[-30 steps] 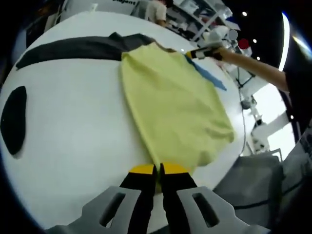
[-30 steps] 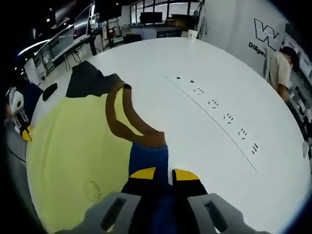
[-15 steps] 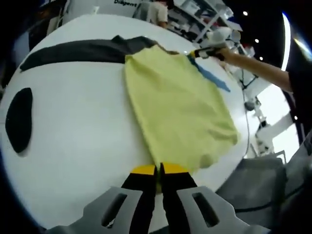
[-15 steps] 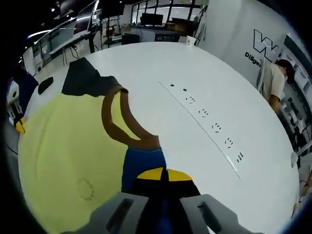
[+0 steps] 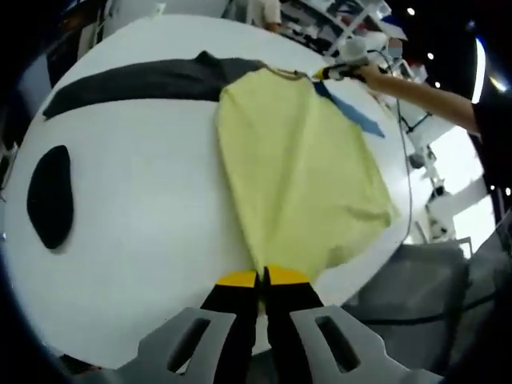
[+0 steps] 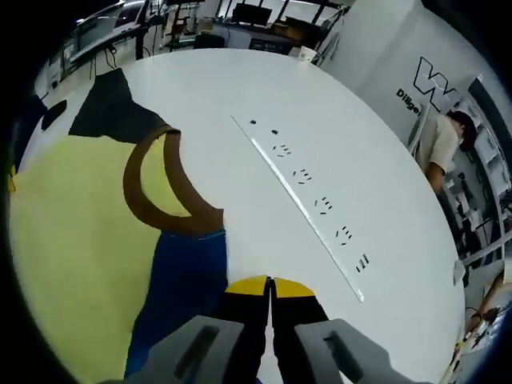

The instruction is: Fold the garment on the visible template until the final outline fits inside the template.

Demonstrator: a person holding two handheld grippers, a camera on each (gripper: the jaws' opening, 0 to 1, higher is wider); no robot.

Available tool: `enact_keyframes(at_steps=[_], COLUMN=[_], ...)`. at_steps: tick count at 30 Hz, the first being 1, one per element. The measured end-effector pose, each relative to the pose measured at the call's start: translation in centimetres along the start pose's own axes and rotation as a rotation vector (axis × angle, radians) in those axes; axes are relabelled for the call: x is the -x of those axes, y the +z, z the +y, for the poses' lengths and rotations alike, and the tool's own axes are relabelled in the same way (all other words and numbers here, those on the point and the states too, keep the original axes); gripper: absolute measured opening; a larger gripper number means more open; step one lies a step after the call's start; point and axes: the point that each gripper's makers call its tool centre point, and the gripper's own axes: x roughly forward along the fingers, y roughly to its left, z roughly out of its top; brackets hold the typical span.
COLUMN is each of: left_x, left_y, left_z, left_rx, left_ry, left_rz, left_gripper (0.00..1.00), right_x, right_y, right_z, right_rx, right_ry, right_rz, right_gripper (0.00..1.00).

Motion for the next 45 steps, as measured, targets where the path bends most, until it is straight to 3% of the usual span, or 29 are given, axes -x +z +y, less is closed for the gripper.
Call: enact_keyframes(at_steps=[2, 3, 5, 6, 12, 13, 16, 20, 23, 27, 28, 31, 34, 36, 38, 41, 43, 45], left_x=[0.0, 0.0, 0.0, -0.5, -0.4, -0.2, 1.1, 2.7, 3.6, 4.1, 4.4, 4.6, 4.1, 3.9, 3.6, 2.2, 1.3, 0.5], left_y=[0.0, 0.2, 0.1, -0.2, 0.1, 0.2, 0.8, 1.9, 3.3, 5.2, 6.3, 6.8, 5.8, 6.0, 5.2, 2.7, 1.3, 0.8], left_z=[-0.7, -1.3, -1.1, -1.1, -1.3, -1.0, -0.6, 0.7, 2.6, 4.4, 5.2, 5.7, 4.4, 3.1, 2.3, 0.2, 0.1, -1.0], left_rx=[0.079, 0.151, 0.163, 0.133, 0.023, 0.013, -0.129, -0.164, -0.139, -0.033, 0.002, 0.027, 0.031, -0.010, -0.002, -0.039, -0.053, -0.049], left_ry=[-0.060, -0.101, -0.108, -0.104, -0.107, -0.077, -0.053, -0.017, 0.060, 0.084, 0.099, 0.086, 0.027, -0.012, -0.048, -0.104, -0.140, -0.160], left_rz=[-0.036, -0.067, -0.077, -0.071, -0.074, -0.065, -0.049, -0.059, -0.103, -0.202, -0.246, -0.269, -0.251, -0.289, -0.268, -0.185, -0.145, -0.135], left_gripper=[0.00, 0.00, 0.00, 0.00, 0.02, 0.03, 0.06, 0.03, 0.00, 0.00, 0.00, 0.00, 0.04, 0.24, 0.41, 0.38, 0.36, 0.34], right_x=[-0.5, -0.4, -0.5, -0.3, 1.3, 1.6, 1.5, 3.2, 4.1, 5.1, 5.5, 8.6, 10.2, 11.3, 12.0, 13.4, 14.8, 15.3], right_y=[0.3, -0.1, -0.2, 0.1, -0.1, -0.1, -0.5, 0.3, 0.2, -0.1, -0.1, -0.1, -0.8, -1.2, -1.6, -2.4, -2.7, -3.0], right_z=[-0.3, -0.6, -0.4, 1.0, 2.2, 2.3, 2.3, 2.9, 3.1, 3.7, 4.1, 5.8, 6.7, 7.5, 7.5, 8.3, 9.4, 9.5], right_rx=[-0.055, -0.024, -0.015, -0.051, -0.023, -0.028, -0.036, -0.152, -0.152, -0.167, -0.176, -0.227, -0.235, -0.259, -0.273, -0.259, -0.258, -0.256], right_ry=[0.042, 0.033, 0.048, 0.099, 0.098, 0.099, 0.100, 0.126, 0.134, 0.147, 0.156, 0.162, 0.167, 0.175, 0.176, 0.175, 0.176, 0.170], right_rz=[-0.040, -0.024, -0.037, -0.062, -0.072, -0.076, -0.080, -0.162, -0.178, -0.194, -0.202, -0.261, -0.270, -0.270, -0.286, -0.286, -0.286, -0.286], right_gripper=[0.00, 0.00, 0.00, 0.00, 0.00, 0.00, 0.00, 0.00, 0.00, 0.00, 0.02, 0.13, 0.17, 0.18, 0.18, 0.18, 0.18, 0.18])
